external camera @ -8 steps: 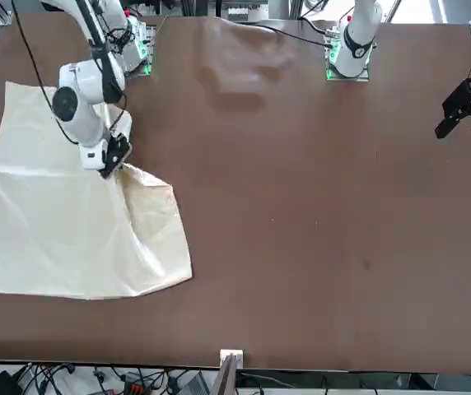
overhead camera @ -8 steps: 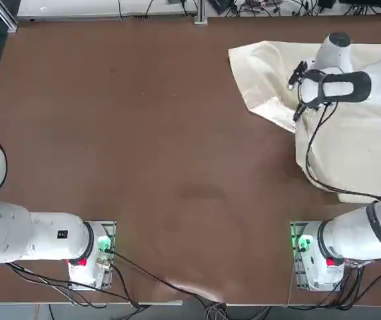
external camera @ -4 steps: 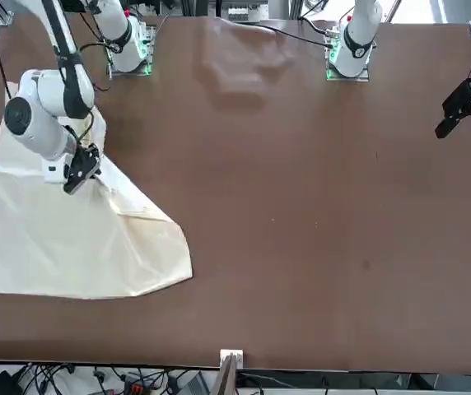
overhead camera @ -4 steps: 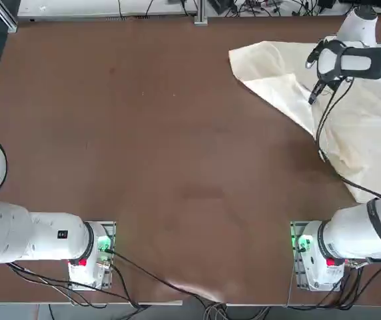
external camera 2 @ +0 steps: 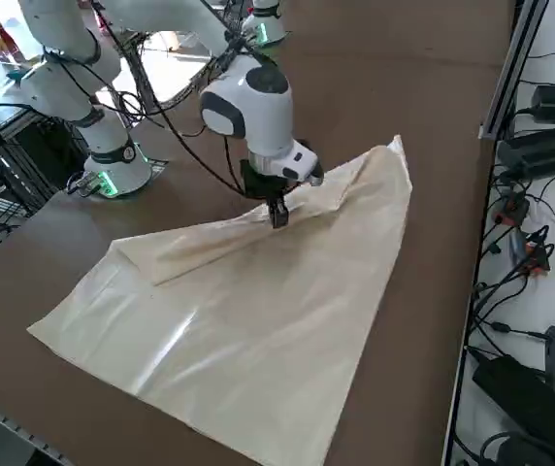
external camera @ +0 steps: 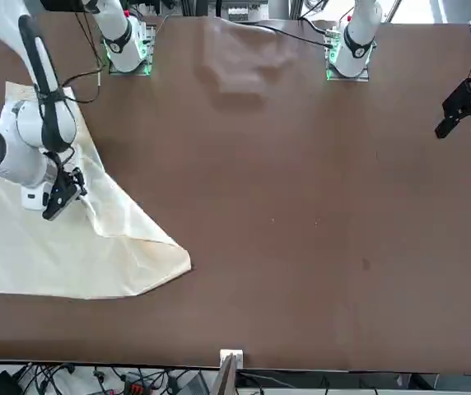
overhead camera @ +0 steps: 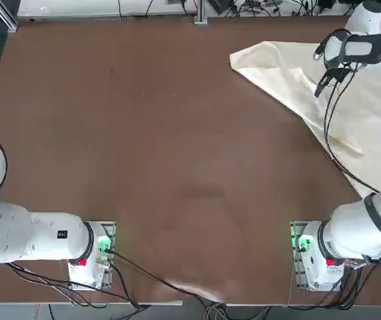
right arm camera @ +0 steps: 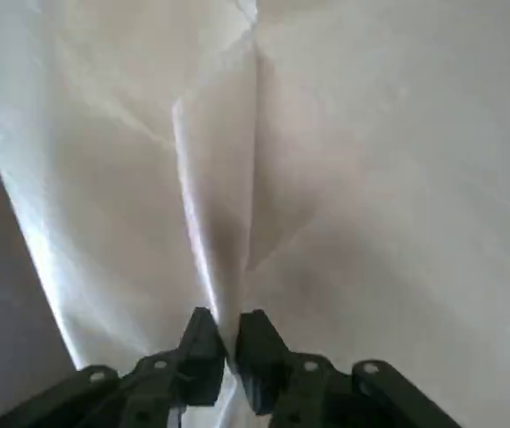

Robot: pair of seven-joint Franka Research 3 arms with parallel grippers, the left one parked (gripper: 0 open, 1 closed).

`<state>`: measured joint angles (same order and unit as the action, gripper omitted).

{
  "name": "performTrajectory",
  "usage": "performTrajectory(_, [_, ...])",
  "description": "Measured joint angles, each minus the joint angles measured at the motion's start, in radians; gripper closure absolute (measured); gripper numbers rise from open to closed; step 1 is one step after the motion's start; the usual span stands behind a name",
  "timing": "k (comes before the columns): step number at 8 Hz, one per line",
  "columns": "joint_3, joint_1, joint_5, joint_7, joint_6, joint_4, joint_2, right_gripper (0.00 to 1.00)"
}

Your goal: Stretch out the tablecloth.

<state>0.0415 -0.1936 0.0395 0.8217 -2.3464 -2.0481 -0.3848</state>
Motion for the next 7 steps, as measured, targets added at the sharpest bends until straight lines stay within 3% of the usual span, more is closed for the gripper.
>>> performTrajectory(1, [0.000, -0.008, 0.000, 0.001, 0.000, 0.040, -0.045, 0.74])
performTrajectory(2, [0.000, -0.011, 0.000, 0.002, 0.000, 0.071, -0.077, 0.55])
performTrajectory(4, [0.000, -0.015, 0.000, 0.035, 0.001, 0.109, -0.095, 0.21])
performTrajectory(5, [0.000, -0.017, 0.000, 0.060, 0.003, 0.126, -0.095, 0.14])
performTrajectory(7, [0.000, -0.022, 0.000, 0.067, 0.012, 0.146, -0.094, 0.11])
